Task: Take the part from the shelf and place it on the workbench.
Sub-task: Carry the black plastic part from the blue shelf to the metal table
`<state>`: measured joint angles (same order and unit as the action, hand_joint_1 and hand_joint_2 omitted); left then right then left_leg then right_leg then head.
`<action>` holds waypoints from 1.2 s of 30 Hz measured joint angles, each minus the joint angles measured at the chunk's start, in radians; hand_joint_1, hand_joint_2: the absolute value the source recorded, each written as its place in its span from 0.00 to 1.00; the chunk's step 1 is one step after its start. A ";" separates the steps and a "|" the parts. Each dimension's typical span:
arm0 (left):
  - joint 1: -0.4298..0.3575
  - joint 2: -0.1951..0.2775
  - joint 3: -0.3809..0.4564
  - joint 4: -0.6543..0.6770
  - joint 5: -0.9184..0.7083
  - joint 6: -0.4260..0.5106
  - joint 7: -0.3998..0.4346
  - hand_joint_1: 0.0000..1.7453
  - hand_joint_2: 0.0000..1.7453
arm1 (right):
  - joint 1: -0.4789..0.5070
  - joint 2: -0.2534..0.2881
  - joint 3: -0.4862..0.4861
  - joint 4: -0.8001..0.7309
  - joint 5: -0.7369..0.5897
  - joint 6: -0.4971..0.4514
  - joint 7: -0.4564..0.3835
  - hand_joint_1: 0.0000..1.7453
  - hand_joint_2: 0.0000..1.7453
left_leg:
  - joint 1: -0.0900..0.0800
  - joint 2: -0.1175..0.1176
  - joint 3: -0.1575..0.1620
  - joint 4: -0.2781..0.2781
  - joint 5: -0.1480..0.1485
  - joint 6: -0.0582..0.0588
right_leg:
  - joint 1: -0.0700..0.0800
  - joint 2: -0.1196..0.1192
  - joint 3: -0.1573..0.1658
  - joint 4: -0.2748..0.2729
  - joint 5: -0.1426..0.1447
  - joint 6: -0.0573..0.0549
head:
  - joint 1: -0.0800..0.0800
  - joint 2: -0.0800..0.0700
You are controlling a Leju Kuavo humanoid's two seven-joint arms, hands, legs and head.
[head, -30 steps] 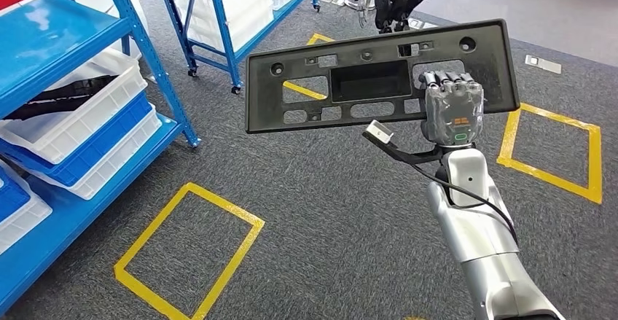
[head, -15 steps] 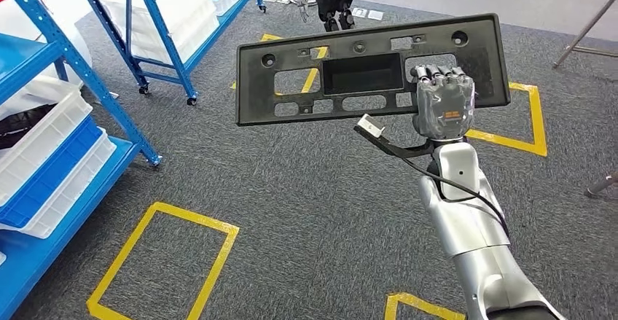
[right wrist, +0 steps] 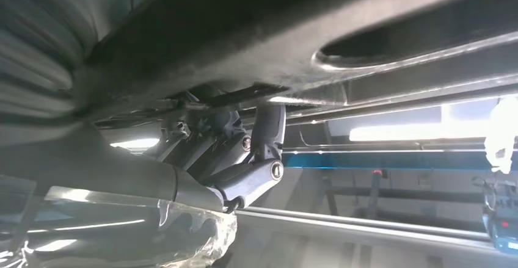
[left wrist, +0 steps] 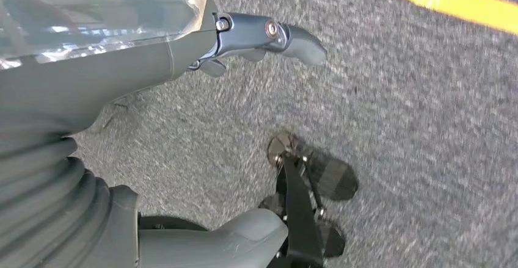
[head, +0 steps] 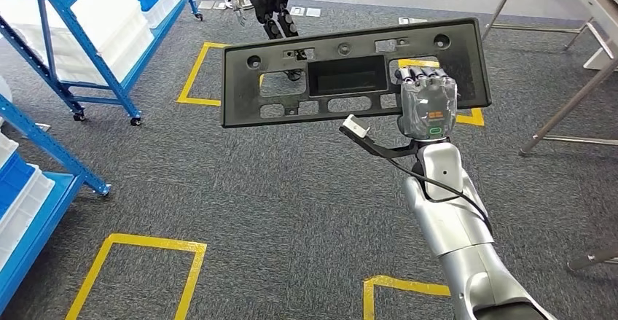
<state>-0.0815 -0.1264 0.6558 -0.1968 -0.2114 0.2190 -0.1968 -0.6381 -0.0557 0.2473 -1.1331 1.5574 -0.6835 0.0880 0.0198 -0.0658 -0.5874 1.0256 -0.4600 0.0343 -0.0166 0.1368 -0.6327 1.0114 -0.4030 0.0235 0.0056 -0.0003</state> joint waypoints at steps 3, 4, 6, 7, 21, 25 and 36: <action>-0.001 0.000 0.000 -0.001 -0.005 -0.001 0.000 0.00 1.00 | -0.001 -0.003 0.000 -0.002 0.000 0.003 0.001 1.00 1.00 | 0.000 0.040 0.013 -0.025 0.014 0.017 | 0.006 -0.070 -0.043 0.070 -0.035 0.002 | 0.005 0.000; -0.001 0.000 0.000 -0.001 -0.007 -0.001 0.000 0.00 1.00 | -0.002 -0.003 0.000 -0.001 0.000 0.003 0.001 1.00 1.00 | -0.004 0.054 0.013 -0.027 0.015 0.020 | 0.005 -0.100 -0.075 0.134 -0.063 -0.001 | 0.007 0.000; 0.000 0.001 0.000 -0.001 -0.010 -0.002 0.000 0.00 1.00 | 0.002 -0.003 0.000 -0.001 0.000 0.004 0.001 1.00 1.00 | -0.007 0.084 0.011 -0.027 0.015 0.021 | 0.002 -0.122 -0.134 0.260 -0.107 0.001 | 0.009 0.000; 0.000 0.001 0.000 -0.001 -0.010 -0.002 0.000 0.00 1.00 | 0.006 -0.004 0.000 -0.001 0.000 0.004 0.001 1.00 1.00 | -0.008 0.098 0.011 -0.027 0.015 0.021 | 0.000 -0.125 -0.143 0.282 -0.111 0.007 | 0.009 0.000; 0.002 -0.002 0.000 0.000 -0.019 -0.001 0.000 0.00 1.00 | 0.009 0.000 -0.010 -0.003 -0.004 0.004 0.005 1.00 1.00 | -0.003 0.067 -0.103 0.263 -0.150 -0.030 | 0.000 -0.117 0.024 -0.013 -0.011 -0.032 | 0.004 0.000; 0.003 -0.001 0.000 -0.001 -0.019 0.000 0.000 0.00 1.00 | 0.010 0.000 -0.011 -0.003 -0.006 0.004 0.004 1.00 1.00 | 0.012 0.037 -0.061 0.148 -0.051 -0.035 | 0.000 -0.059 0.023 -0.004 -0.011 -0.031 | 0.004 0.000; 0.002 0.000 0.000 -0.001 -0.021 -0.007 -0.005 0.00 1.00 | 0.012 -0.011 -0.019 0.000 -0.019 0.004 -0.003 1.00 1.00 | 0.003 0.086 0.002 -0.006 0.003 0.006 | -0.002 -0.122 -0.139 0.262 -0.109 -0.002 | 0.012 0.000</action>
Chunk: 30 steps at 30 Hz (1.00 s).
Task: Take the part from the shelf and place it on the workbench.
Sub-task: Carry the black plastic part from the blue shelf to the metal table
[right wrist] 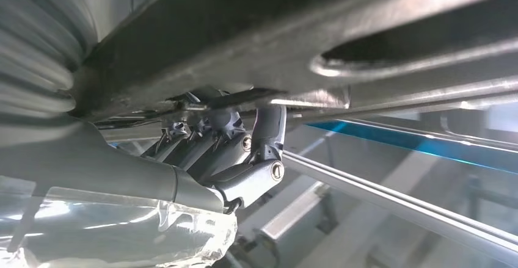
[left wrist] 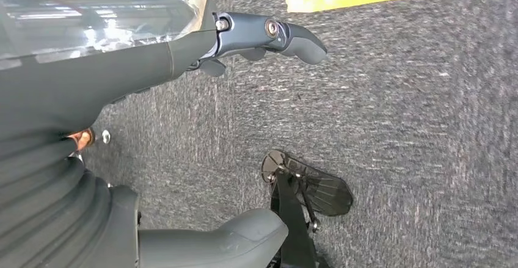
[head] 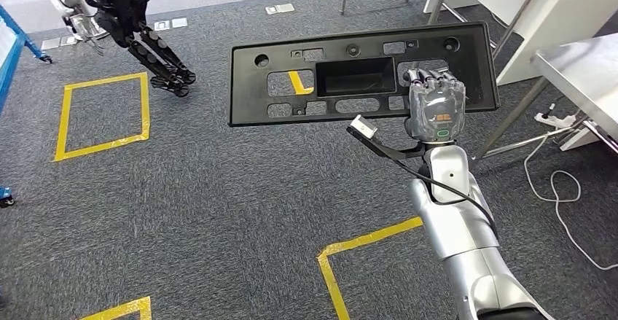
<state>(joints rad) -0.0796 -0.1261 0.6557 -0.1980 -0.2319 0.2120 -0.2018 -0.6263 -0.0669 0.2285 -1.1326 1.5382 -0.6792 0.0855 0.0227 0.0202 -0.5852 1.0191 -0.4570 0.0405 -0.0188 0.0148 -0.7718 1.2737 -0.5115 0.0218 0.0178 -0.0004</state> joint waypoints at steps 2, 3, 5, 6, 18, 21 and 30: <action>0.000 0.000 0.000 0.000 0.000 0.000 0.001 0.00 1.00 | 0.005 0.000 0.000 0.001 0.000 0.001 0.000 1.00 1.00 | -0.001 0.026 0.000 0.000 -0.002 -0.002 | -0.008 -0.008 0.005 -0.006 0.013 0.016 | 0.000 0.000; 0.000 0.000 0.000 0.000 0.000 0.000 0.001 0.00 1.00 | 0.006 0.000 0.000 0.002 -0.002 0.001 -0.001 1.00 1.00 | 0.000 0.037 0.000 0.001 -0.004 -0.005 | -0.012 -0.020 0.034 -0.062 0.034 0.027 | 0.000 0.000; 0.000 0.000 0.001 0.000 0.001 0.000 0.001 0.00 1.00 | 0.002 0.003 0.000 0.003 -0.008 0.001 -0.005 1.00 1.00 | -0.005 0.059 0.002 0.005 -0.011 -0.016 | -0.012 -0.069 0.102 -0.189 0.070 0.038 | 0.002 0.000; 0.000 0.001 0.001 -0.001 0.002 0.000 0.001 0.00 1.00 | -0.001 0.006 0.000 0.004 -0.012 0.001 -0.008 1.00 1.00 | -0.009 0.068 0.003 0.007 -0.015 -0.023 | -0.009 -0.083 0.121 -0.223 0.078 0.035 | 0.001 0.000; 0.001 -0.001 0.002 -0.001 0.006 -0.001 0.000 0.00 1.00 | -0.022 0.032 0.001 0.024 -0.026 0.001 -0.019 1.00 1.00 | 0.004 -0.033 -0.107 0.221 -0.084 -0.030 | 0.006 0.061 0.139 -0.240 0.087 -0.020 | -0.010 0.000; 0.001 -0.001 0.002 -0.001 0.006 -0.001 0.000 0.00 1.00 | -0.024 0.034 0.001 0.027 -0.027 0.001 -0.019 1.00 1.00 | 0.004 -0.092 -0.031 0.052 -0.014 -0.021 | 0.008 0.097 0.139 -0.239 0.089 -0.016 | -0.009 0.000; 0.002 -0.002 0.002 -0.001 0.005 -0.011 -0.001 0.00 1.00 | -0.031 0.034 0.001 0.040 -0.037 -0.002 -0.025 1.00 1.00 | -0.004 0.003 -0.008 -0.003 0.008 0.005 | 0.003 0.001 0.001 -0.001 -0.001 -0.002 | -0.001 0.000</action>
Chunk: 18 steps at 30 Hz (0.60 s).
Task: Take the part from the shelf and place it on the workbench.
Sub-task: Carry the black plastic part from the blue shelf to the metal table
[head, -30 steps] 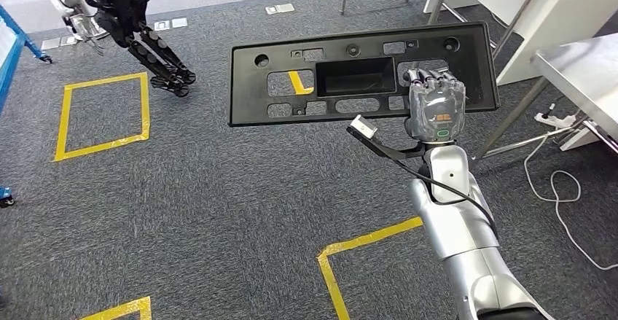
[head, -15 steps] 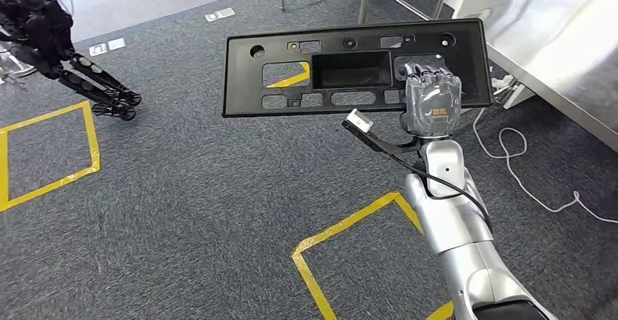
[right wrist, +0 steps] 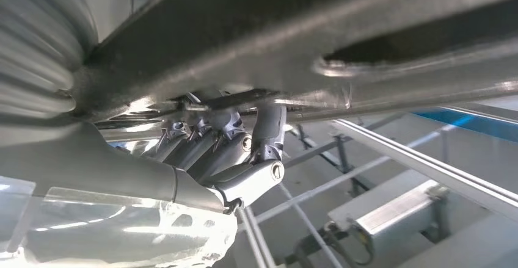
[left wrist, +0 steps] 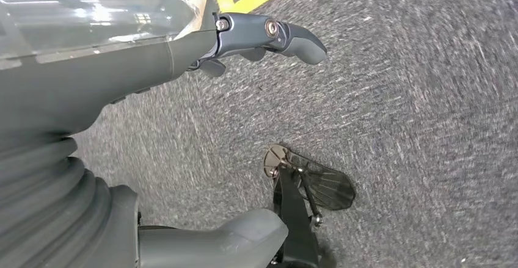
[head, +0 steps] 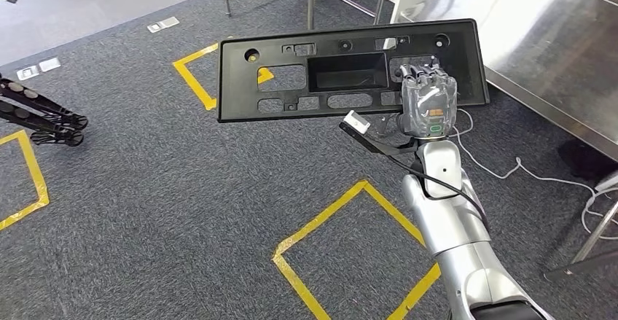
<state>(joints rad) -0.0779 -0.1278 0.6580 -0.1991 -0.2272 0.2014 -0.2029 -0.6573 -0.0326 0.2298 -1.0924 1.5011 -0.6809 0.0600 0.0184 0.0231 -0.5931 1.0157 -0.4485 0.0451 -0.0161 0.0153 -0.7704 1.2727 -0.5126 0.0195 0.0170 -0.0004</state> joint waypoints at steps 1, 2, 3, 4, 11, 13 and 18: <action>0.000 0.000 0.000 0.000 -0.002 0.000 0.000 0.00 1.00 | 0.000 0.000 0.000 0.005 -0.004 -0.001 -0.004 1.00 1.00 | 0.000 0.014 0.000 0.000 -0.001 -0.001 | -0.003 -0.003 -0.006 0.017 -0.002 0.006 | 0.000 0.000; 0.000 0.000 0.000 0.000 -0.004 0.000 0.000 0.00 1.00 | -0.001 0.000 0.000 0.010 -0.007 -0.002 -0.009 1.00 1.00 | 0.001 0.027 0.000 0.000 -0.002 -0.002 | -0.006 -0.009 0.009 -0.007 0.010 0.016 | 0.000 0.000; 0.000 0.000 0.000 0.000 -0.006 0.000 0.000 0.00 1.00 | -0.003 0.000 0.000 0.015 -0.010 -0.003 -0.011 1.00 1.00 | 0.002 0.039 0.001 0.001 -0.003 -0.005 | -0.009 -0.024 0.044 -0.067 0.031 0.026 | 0.000 0.000; 0.000 -0.001 0.000 0.000 -0.007 0.000 0.000 0.00 1.00 | -0.007 0.000 0.000 0.019 -0.012 -0.003 -0.013 1.00 1.00 | 0.000 0.050 0.002 0.002 -0.006 -0.009 | -0.010 -0.053 0.083 -0.139 0.050 0.032 | 0.001 0.000; -0.002 0.000 0.000 0.000 -0.019 0.000 0.002 0.00 1.00 | -0.033 -0.002 -0.003 0.043 -0.057 -0.007 -0.047 1.00 1.00 | -0.001 0.073 0.007 0.036 -0.047 -0.044 | -0.010 -0.040 0.149 -0.256 0.086 -0.002 | -0.005 0.000; -0.001 0.001 0.000 0.000 -0.023 0.000 0.002 0.00 1.00 | -0.038 0.001 -0.003 0.050 -0.067 -0.008 -0.058 1.00 1.00 | 0.004 0.009 -0.041 0.151 -0.112 -0.049 | -0.013 -0.018 0.150 -0.258 0.089 -0.016 | -0.008 0.000; 0.002 0.001 0.000 0.001 -0.025 -0.001 0.000 0.00 1.00 | -0.038 0.008 -0.002 0.068 -0.066 -0.007 -0.076 1.00 1.00 | 0.006 -0.026 -0.092 0.220 -0.092 -0.048 | -0.007 0.027 0.154 -0.256 0.089 -0.023 | -0.010 0.000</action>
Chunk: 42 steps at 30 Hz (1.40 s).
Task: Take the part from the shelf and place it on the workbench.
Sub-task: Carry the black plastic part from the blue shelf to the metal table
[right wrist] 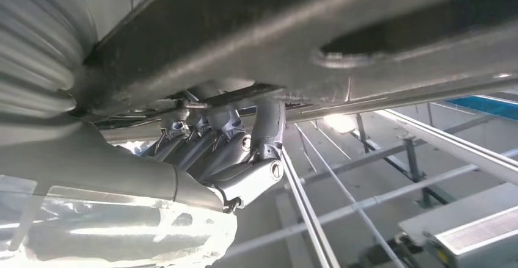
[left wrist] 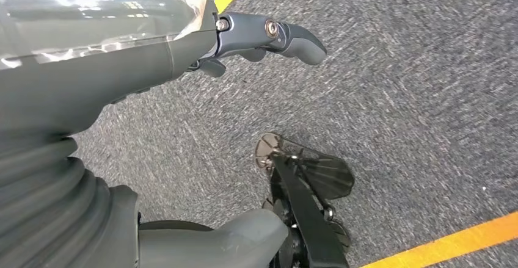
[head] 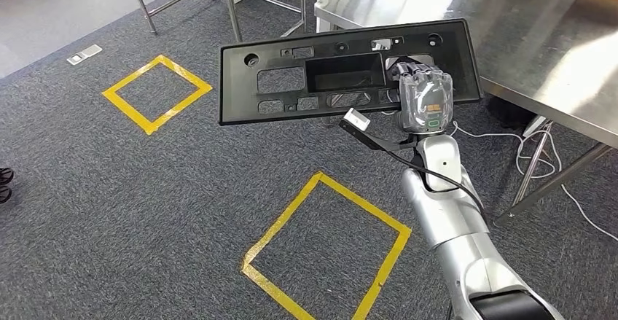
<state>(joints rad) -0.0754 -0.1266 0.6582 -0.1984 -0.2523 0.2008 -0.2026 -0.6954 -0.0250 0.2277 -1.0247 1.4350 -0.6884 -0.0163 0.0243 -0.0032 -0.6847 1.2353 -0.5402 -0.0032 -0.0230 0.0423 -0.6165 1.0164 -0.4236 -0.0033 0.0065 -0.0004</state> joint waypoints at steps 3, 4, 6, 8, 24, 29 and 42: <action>-0.001 0.000 0.003 0.000 0.001 0.000 -0.001 0.00 1.00 | -0.002 0.005 0.002 0.006 0.008 0.000 0.000 1.00 1.00 | 0.004 -0.011 0.076 -0.181 0.078 0.004 | 0.009 0.013 -0.002 0.004 -0.002 0.004 | 0.002 0.000; -0.001 -0.001 0.005 0.000 0.001 0.001 -0.002 0.00 1.00 | -0.003 0.008 0.002 0.008 0.007 0.000 0.000 1.00 1.00 | 0.003 -0.014 0.083 -0.202 0.082 0.004 | 0.015 0.015 -0.005 0.006 -0.002 0.006 | 0.003 0.000; -0.002 -0.002 0.010 0.000 0.001 0.000 -0.002 0.00 1.00 | -0.002 0.010 0.004 0.010 0.007 0.000 0.001 1.00 1.00 | -0.003 -0.015 0.082 -0.208 0.086 0.006 | 0.021 0.015 -0.009 0.007 -0.002 0.010 | 0.004 0.000; -0.002 -0.002 0.014 0.000 0.000 0.000 -0.002 0.00 1.00 | -0.001 0.012 0.006 0.011 0.009 0.000 0.001 1.00 1.00 | -0.012 -0.018 0.079 -0.207 0.088 0.011 | 0.021 0.013 -0.010 0.005 0.000 0.015 | 0.004 0.000; -0.001 -0.002 0.025 0.000 -0.009 -0.005 -0.004 0.00 1.00 | 0.005 0.015 0.015 0.010 0.029 0.000 0.016 1.00 1.00 | -0.021 -0.019 0.076 -0.207 0.091 0.023 | 0.014 0.011 -0.010 -0.001 0.006 0.025 | 0.004 0.000; -0.001 -0.002 0.025 0.000 -0.015 -0.007 -0.004 0.00 1.00 | 0.006 0.015 0.015 0.010 0.018 0.000 0.012 1.00 1.00 | -0.019 -0.019 0.076 -0.207 0.091 0.023 | 0.014 0.011 -0.012 -0.001 0.006 0.025 | 0.003 0.000; -0.002 -0.004 0.025 0.000 -0.026 -0.015 -0.002 0.00 1.00 | 0.008 0.013 0.017 0.012 0.008 -0.001 0.008 1.00 1.00 | -0.001 0.007 0.105 -0.255 0.112 0.049 | -0.002 -0.029 -0.124 0.224 -0.088 0.029 | 0.011 0.000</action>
<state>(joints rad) -0.0771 -0.1305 0.6828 -0.1982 -0.2781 0.1862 -0.2041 -0.6876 -0.0120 0.2445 -1.0122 1.4427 -0.6892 -0.0082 0.0237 0.0037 -0.5798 0.9798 -0.4286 0.0457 -0.0251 0.0129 -0.7405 1.2404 -0.5115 0.0261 0.0178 -0.0004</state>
